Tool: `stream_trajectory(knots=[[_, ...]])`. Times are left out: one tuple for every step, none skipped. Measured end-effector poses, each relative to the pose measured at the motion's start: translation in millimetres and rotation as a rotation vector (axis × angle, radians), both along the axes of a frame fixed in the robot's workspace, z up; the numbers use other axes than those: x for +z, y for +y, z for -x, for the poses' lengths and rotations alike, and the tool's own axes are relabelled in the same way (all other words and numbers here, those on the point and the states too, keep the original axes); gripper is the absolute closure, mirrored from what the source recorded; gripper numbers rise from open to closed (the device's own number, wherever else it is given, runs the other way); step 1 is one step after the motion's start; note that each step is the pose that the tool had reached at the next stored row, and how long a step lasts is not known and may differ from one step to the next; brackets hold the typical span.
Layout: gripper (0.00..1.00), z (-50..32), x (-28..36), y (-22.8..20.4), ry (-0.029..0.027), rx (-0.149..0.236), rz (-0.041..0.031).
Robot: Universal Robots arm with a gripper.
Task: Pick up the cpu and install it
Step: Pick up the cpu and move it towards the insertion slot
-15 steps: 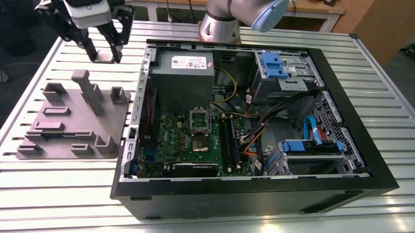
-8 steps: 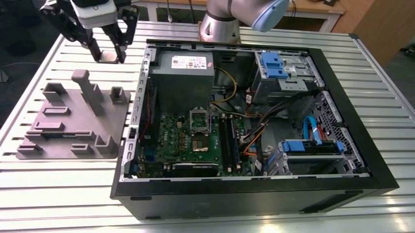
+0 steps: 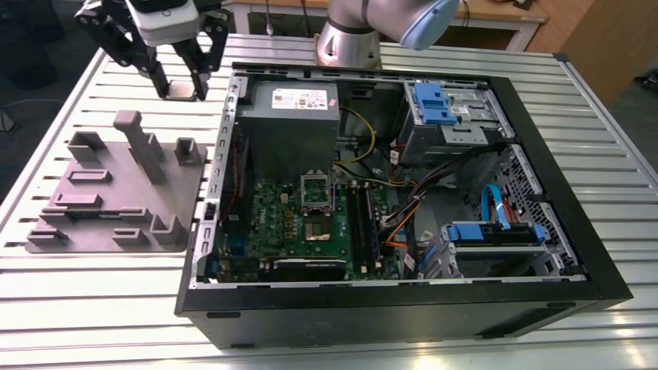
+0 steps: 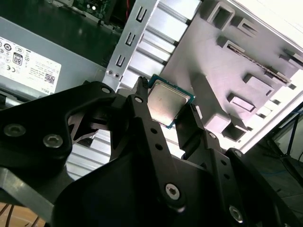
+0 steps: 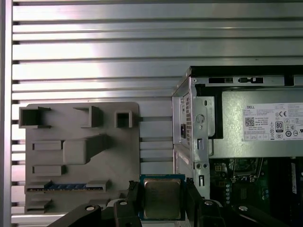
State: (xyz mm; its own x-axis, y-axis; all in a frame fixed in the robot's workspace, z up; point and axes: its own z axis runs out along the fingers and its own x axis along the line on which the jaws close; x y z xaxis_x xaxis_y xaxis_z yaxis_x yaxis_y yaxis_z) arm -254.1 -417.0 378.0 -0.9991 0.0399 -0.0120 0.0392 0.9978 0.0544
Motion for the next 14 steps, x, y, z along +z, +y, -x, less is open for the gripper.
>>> stream_trajectory(knots=[[0.53, -2.1, 0.0, 0.0, 0.0000, 0.000, -0.0001], [0.53, -4.2, 0.0, 0.0, -0.0001, 0.000, -0.0001], [0.53, -5.9, 0.0, 0.0, -0.0001, 0.000, -0.0001], [0.53, -7.2, 0.0, 0.0, 0.0000, 0.000, -0.0001], [0.53, -8.1, 0.0, 0.0, 0.0000, 0.000, 0.0000], [0.53, -8.9, 0.0, -0.1, 0.0000, 0.000, 0.0000], [0.53, -9.2, 0.0, -0.3, 0.0000, 0.000, 0.0000], [0.53, -9.5, 0.0, -0.6, 0.0000, 0.000, 0.0000], [0.53, -9.8, -0.1, -0.9, -0.0001, 0.000, -0.0001], [0.53, -10.0, -0.1, -1.3, -0.0001, 0.000, -0.0001], [0.53, -10.3, -0.1, -1.9, -0.0001, -0.001, -0.0001], [0.53, -10.7, -0.1, -2.4, -0.0001, -0.001, -0.0001], [0.53, -11.1, -0.2, -3.0, 0.0000, -0.001, 0.0000], [0.53, -11.6, -0.2, -3.3, 0.0000, -0.002, -0.0001]])
